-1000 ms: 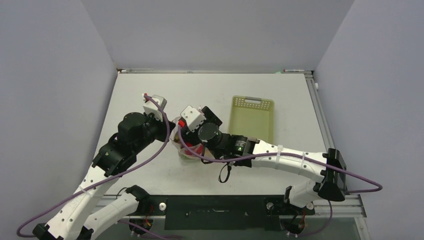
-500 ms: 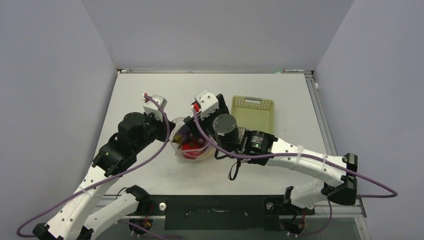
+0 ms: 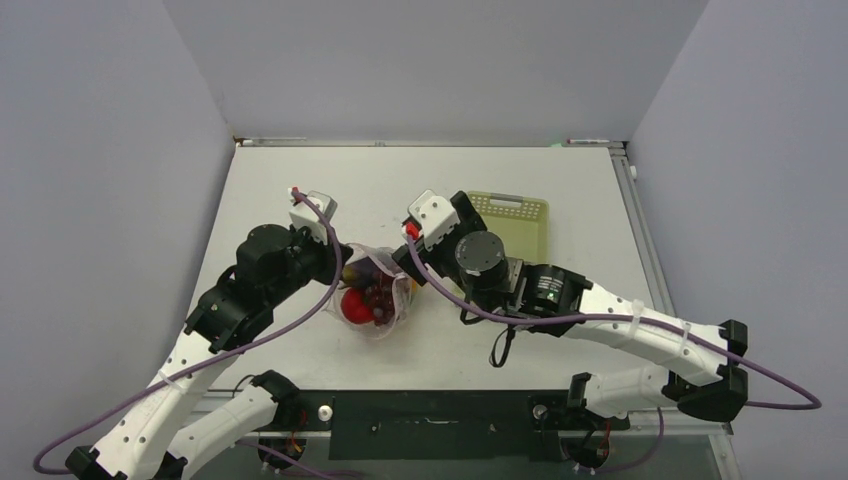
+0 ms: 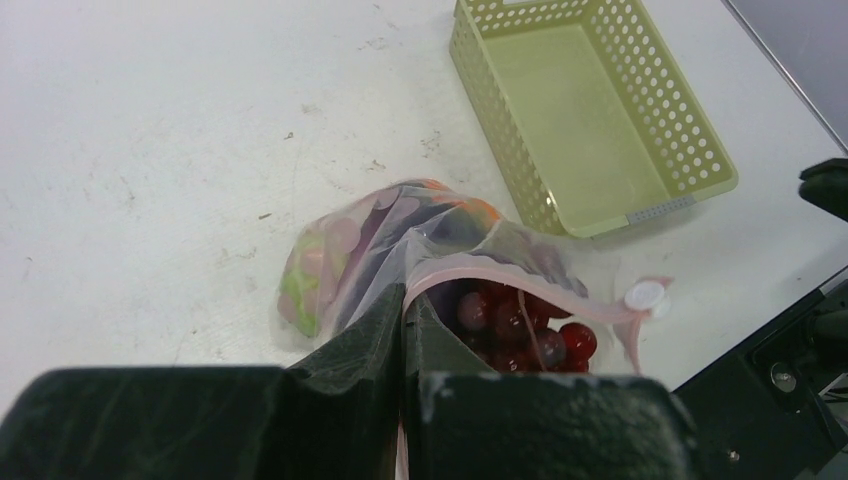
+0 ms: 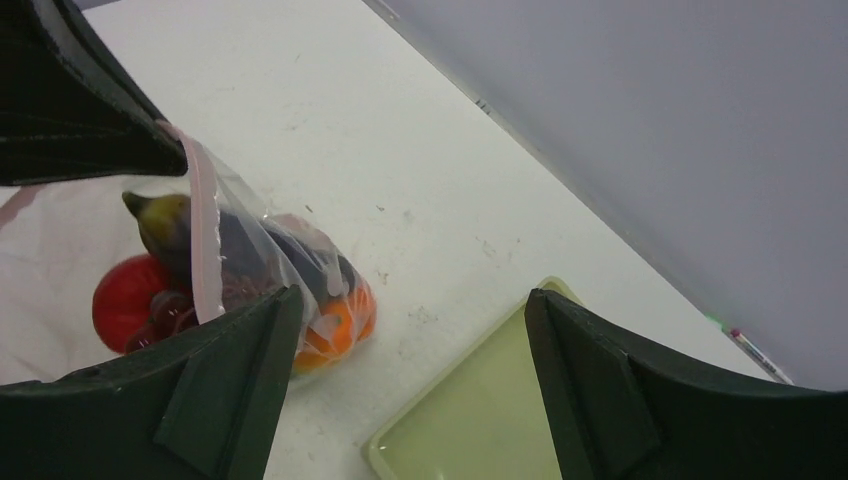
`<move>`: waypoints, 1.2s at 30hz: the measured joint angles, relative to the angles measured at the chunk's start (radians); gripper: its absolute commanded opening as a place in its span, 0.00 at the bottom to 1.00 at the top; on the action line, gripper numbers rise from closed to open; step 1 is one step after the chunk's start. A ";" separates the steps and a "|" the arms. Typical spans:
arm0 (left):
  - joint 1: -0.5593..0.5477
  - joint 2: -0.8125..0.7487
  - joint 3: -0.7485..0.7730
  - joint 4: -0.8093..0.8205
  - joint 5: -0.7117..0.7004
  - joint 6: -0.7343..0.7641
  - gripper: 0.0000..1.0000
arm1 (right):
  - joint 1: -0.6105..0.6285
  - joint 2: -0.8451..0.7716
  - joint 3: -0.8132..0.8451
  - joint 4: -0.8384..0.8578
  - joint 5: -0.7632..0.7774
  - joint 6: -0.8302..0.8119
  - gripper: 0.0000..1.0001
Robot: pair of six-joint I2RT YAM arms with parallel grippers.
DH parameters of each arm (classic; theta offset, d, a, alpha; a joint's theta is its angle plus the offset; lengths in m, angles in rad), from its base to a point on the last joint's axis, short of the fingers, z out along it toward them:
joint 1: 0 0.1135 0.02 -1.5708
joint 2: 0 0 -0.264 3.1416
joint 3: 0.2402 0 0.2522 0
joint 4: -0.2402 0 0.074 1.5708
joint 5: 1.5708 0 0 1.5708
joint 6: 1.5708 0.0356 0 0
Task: Place the food in the zip-top bag and seal the zipper
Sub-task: Place the fake fruit in the zipper food storage bag, then adjust the zipper food storage bag at the center of the board.
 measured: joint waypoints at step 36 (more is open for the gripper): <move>0.000 0.001 -0.005 -0.002 0.041 0.011 0.00 | 0.000 -0.115 -0.434 0.171 -0.637 -0.500 0.46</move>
